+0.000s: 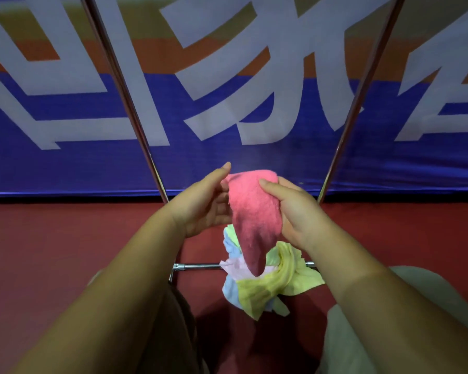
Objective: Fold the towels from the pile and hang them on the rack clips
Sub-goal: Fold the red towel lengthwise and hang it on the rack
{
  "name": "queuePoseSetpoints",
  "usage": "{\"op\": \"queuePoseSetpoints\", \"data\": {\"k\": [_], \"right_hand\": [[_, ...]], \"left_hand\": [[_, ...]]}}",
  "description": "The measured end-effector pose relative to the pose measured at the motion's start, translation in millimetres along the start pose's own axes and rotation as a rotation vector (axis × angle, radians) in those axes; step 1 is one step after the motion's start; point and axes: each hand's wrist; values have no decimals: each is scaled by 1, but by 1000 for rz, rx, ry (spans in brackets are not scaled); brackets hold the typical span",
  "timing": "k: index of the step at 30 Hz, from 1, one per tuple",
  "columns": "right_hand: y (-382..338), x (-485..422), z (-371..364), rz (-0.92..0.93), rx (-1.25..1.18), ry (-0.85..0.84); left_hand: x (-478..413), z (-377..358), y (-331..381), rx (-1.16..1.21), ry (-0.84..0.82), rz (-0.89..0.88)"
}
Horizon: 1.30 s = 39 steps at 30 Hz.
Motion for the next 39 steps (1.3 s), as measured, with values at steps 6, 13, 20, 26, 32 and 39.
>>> {"op": "queuePoseSetpoints", "data": {"k": [6, 13, 20, 26, 32, 39], "right_hand": [[-12, -26, 8, 77, -64, 58], [-18, -27, 18, 81, -80, 74], [-15, -27, 24, 123, -37, 101], [-14, -25, 25, 147, 20, 101], [-9, -21, 19, 16, -31, 17], [-3, -17, 11, -202, -91, -19]], "left_hand": [[-19, -6, -25, -242, -5, -258], [-30, -13, -29, -227, -12, -320], [-33, -19, -30, -236, 0, -352], [-32, -17, -31, -245, -32, -363], [-28, -18, -29, -54, -88, -298], [-25, -25, -34, -83, -127, -240]]}}
Point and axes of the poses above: each hand's wrist, its own x-axis away from the middle knuckle, its own z-axis out of the back of the hand, y = z × x, and after that the axes turned 7 degrees about y, right-handed
